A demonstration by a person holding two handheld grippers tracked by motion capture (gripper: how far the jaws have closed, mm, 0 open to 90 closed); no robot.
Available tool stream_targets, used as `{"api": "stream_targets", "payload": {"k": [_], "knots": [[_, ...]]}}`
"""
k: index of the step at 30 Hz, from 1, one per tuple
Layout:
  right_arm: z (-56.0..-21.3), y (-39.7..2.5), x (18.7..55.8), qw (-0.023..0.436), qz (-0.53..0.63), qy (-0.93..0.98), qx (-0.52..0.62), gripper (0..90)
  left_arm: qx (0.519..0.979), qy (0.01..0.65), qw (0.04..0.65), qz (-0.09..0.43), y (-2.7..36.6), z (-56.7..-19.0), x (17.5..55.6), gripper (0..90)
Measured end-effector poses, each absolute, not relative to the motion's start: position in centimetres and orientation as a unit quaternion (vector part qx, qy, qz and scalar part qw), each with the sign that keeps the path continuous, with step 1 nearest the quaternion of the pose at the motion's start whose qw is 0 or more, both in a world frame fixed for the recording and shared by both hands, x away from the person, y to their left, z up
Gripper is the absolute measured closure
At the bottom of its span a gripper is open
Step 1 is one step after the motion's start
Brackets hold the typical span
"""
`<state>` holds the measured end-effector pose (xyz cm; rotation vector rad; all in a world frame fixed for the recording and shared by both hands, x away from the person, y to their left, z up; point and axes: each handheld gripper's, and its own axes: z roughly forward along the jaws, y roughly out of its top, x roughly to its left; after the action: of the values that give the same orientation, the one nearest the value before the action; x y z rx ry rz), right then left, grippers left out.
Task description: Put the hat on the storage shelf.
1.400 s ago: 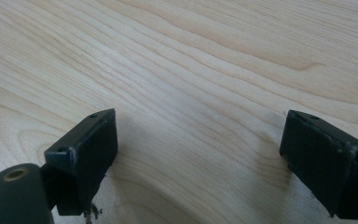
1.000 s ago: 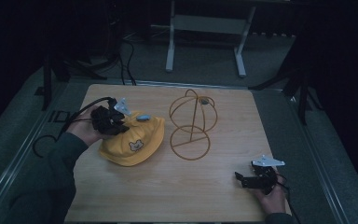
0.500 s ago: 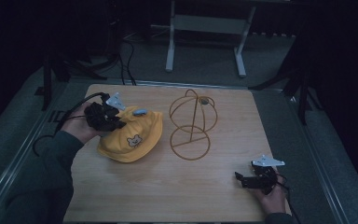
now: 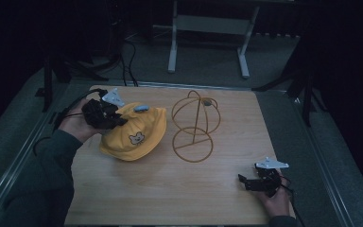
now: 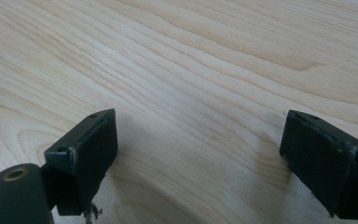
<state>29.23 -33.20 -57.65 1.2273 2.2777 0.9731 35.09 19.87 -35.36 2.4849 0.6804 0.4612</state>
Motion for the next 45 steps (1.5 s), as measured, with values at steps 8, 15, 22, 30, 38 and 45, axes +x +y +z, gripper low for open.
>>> {"api": "stream_targets", "payload": {"k": [8, 15, 22, 30, 38, 45], "knots": [[-57.7, -33.2, 29.2, 0.188, 0.346, 0.809, 0.436, 11.1, 0.911, 0.254, 0.274, 0.175, 20.1, -34.8, 35.0, 81.9], [-57.7, -33.2, 29.2, 0.188, 0.346, 0.809, 0.436, 11.1, 0.910, 0.254, 0.281, 0.171, 20.2, -34.5, 35.0, 81.9], [-57.7, -33.2, 29.2, 0.188, 0.346, 0.809, 0.436, 11.1, 0.909, 0.249, 0.287, 0.169, 20.4, -34.1, 35.0, 82.0], [-57.7, -33.2, 29.2, 0.188, 0.346, 0.809, 0.436, 11.1, 0.907, 0.247, 0.296, 0.170, 20.4, -33.7, 34.9, 82.0], [-57.7, -33.2, 29.2, 0.188, 0.346, 0.809, 0.436, 11.1, 0.905, 0.245, 0.303, 0.171, 20.5, -33.2, 34.9, 82.0], [-57.7, -33.2, 29.2, 0.188, 0.346, 0.809, 0.436, 11.1, 0.903, 0.245, 0.306, 0.174, 20.5, -33.0, 34.8, 82.0]]}}
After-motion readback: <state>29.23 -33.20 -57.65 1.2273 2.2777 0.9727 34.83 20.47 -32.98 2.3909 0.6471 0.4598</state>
